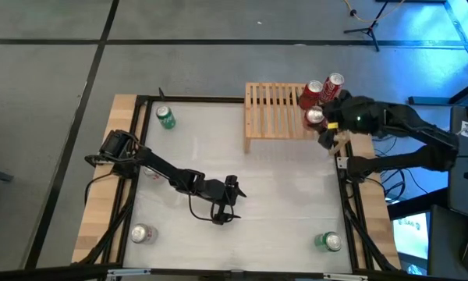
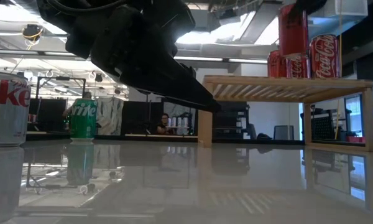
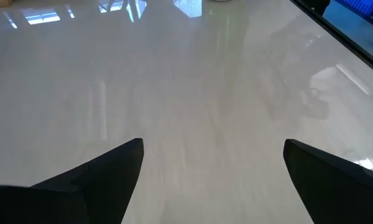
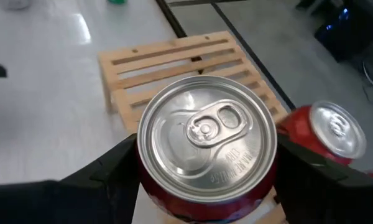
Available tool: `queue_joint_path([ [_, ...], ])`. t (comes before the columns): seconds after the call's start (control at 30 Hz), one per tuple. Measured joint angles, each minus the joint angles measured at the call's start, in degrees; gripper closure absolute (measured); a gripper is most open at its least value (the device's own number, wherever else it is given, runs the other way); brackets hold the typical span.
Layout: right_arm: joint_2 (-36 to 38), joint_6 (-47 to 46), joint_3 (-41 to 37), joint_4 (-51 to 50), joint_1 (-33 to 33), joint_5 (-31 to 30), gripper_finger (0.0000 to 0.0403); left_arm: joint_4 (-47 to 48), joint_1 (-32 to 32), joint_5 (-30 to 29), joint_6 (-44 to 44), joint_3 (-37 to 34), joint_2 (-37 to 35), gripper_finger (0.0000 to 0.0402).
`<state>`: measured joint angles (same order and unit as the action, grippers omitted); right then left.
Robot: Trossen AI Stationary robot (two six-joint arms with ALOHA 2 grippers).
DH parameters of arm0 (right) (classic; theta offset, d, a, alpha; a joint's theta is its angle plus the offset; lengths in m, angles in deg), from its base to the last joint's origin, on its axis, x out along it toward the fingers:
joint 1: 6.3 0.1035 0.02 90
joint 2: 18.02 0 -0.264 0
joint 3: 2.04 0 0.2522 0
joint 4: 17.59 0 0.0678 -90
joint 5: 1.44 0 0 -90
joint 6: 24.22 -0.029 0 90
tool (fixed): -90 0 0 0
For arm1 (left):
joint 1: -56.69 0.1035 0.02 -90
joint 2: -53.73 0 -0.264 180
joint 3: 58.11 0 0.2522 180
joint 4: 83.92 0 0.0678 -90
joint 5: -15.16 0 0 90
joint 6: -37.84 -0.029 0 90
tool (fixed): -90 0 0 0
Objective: Place canned beverage on shelf
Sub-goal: Put the red black soda can on the shelf aligned with the other red black soda can
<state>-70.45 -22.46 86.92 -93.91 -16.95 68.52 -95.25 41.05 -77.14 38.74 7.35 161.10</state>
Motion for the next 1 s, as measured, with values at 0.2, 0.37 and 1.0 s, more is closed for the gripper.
queue_joint_path([
  [0.2,0.05,3.13,-0.39,0.61,-9.79,7.29,0.0121,-0.01,0.0,0.01,-0.02,0.0,0.0,0.0024],
  [0.37,0.74,4.4,-3.63,2.81,-16.27,12.02,0.0121,0.01,0.01,0.01,-0.02,0.0,0.0,0.0024],
  [1.0,1.41,7.78,-12.32,9.85,-28.54,27.26,0.0121,0.01,0.02,0.01,-0.04,0.0,0.0,0.0024],
])
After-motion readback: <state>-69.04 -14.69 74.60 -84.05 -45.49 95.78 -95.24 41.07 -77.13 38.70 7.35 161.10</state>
